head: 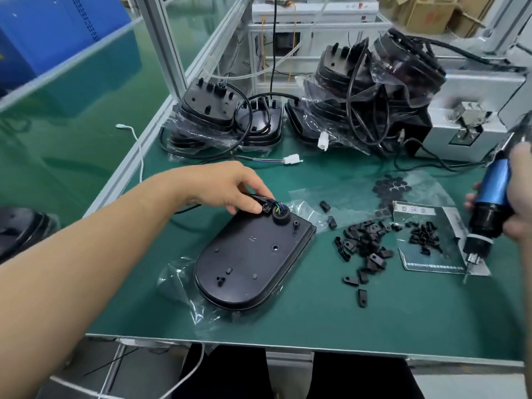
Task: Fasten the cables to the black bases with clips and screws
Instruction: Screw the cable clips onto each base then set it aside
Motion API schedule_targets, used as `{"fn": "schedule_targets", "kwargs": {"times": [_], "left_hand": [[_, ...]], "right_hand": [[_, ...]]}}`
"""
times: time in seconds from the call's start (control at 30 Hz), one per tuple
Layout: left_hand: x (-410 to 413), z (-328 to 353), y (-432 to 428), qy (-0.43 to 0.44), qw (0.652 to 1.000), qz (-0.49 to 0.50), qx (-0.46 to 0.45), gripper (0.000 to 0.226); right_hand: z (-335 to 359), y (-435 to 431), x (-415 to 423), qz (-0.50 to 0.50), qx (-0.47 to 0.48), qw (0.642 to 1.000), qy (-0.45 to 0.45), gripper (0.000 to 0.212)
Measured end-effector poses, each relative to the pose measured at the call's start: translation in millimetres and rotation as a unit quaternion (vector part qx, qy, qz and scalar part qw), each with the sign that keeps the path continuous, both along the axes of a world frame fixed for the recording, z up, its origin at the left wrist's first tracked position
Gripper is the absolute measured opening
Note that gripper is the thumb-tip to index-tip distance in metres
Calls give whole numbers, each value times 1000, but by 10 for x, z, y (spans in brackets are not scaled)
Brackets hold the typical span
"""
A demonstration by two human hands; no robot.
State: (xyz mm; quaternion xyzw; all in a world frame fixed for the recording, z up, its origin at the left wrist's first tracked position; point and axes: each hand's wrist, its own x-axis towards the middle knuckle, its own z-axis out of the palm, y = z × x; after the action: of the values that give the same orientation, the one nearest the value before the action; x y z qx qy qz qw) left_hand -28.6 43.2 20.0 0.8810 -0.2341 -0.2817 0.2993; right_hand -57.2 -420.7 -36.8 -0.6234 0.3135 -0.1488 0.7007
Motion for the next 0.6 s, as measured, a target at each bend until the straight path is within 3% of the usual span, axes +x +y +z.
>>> {"fn": "schedule_targets", "kwargs": {"times": [0.2,0.3,0.5,0.6], "left_hand": [[72,-43,68,29,1000,8,0,27],[78,-70,77,28,999,17,0,23],[64,-59,38,18,999,31,-2,12],[54,-94,21,-27,999,35,9,13]], "right_hand": [[-161,100,35,16,-118,991,59,90],[-291,8,96,7,-228,968,100,98],[-267,54,135,-5,-338,926,168,99],[-136,266,49,-10,-404,898,172,99]]}}
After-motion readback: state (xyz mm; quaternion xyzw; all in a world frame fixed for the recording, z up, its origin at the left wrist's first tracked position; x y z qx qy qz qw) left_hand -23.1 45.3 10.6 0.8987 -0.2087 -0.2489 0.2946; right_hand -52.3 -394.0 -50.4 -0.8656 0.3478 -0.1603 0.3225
